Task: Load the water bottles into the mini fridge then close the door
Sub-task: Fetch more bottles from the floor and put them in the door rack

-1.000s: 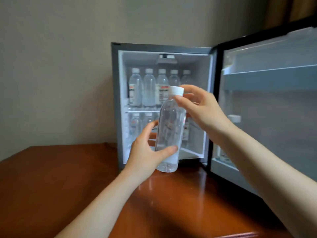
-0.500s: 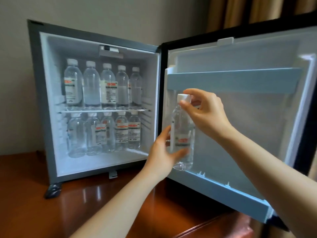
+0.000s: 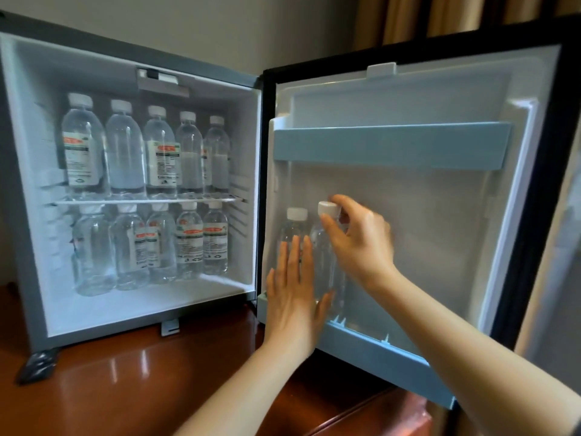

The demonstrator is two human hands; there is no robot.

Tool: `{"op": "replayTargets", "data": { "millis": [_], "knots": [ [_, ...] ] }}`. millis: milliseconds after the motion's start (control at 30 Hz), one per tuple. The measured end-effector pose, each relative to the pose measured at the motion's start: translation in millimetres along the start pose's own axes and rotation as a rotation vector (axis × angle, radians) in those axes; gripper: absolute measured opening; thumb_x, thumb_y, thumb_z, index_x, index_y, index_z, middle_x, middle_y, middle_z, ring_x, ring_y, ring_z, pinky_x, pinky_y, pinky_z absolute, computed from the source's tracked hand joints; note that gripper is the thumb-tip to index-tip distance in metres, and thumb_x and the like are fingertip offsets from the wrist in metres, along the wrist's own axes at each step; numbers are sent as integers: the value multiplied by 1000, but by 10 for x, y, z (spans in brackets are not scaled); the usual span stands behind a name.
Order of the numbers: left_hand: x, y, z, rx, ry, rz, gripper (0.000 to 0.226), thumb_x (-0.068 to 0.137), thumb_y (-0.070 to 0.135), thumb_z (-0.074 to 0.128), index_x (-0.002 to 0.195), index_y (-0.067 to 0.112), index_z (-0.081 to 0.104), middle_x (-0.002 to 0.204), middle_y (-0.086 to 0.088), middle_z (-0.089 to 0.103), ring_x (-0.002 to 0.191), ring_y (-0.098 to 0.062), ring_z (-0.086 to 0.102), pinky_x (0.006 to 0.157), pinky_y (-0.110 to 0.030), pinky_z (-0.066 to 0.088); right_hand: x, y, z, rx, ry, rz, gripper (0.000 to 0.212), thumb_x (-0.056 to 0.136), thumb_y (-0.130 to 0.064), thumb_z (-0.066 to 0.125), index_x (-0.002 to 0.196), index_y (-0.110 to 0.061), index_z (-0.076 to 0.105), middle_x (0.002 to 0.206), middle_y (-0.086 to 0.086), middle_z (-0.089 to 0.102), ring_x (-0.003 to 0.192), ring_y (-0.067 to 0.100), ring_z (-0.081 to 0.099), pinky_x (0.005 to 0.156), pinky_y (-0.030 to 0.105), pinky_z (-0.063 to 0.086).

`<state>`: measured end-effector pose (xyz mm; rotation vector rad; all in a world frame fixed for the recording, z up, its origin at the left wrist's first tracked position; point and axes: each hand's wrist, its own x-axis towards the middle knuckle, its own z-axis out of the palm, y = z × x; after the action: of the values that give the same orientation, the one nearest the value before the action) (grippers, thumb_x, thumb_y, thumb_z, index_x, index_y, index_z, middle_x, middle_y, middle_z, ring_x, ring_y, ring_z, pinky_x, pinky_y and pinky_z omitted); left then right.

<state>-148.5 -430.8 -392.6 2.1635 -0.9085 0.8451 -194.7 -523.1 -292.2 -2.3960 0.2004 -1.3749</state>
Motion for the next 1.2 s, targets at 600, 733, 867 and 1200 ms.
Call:
{"op": "replayTargets", "data": {
  "millis": [600, 733, 867, 1200],
  "knots": [
    [-132, -382, -748, -1, -360, 45, 58, 97, 44, 37, 149, 32, 14, 159, 11, 5, 146, -9, 4, 118, -32, 10, -226, -167, 217, -31, 100, -418, 27, 88, -31, 52, 101, -13, 67, 103, 3, 65, 101, 21, 47, 76, 31, 45],
    [-262, -674, -1210, 115, -461, -82, 47, 96, 43, 41, 141, 30, 37, 150, 8, 34, 138, -15, 33, 112, -34, 31, -359, -567, 392, 1, -54, -501, 28, 89, -37, 47, 96, -17, 66, 97, -3, 65, 94, 22, 55, 62, 25, 40],
    [-586, -1053, -1772, 90, -541, -246, 32, 96, 41, 41, 125, 30, 52, 117, 7, 63, 95, -10, 62, 91, -36, 49, -568, -1038, 697, 93, -224, -551, 22, 90, -34, 52, 97, -18, 66, 95, -2, 65, 93, 25, 60, 63, 34, 46],
    [-2066, -1756, -3329, 319, -508, -726, 32, 96, 38, 43, 124, 30, 54, 116, 12, 62, 106, -5, 58, 95, -28, 48, -1471, -2614, 1491, 383, -620, -785, 21, 94, -35, 49, 106, -24, 61, 105, -2, 64, 101, 23, 60, 77, 34, 45]
  ]
}}
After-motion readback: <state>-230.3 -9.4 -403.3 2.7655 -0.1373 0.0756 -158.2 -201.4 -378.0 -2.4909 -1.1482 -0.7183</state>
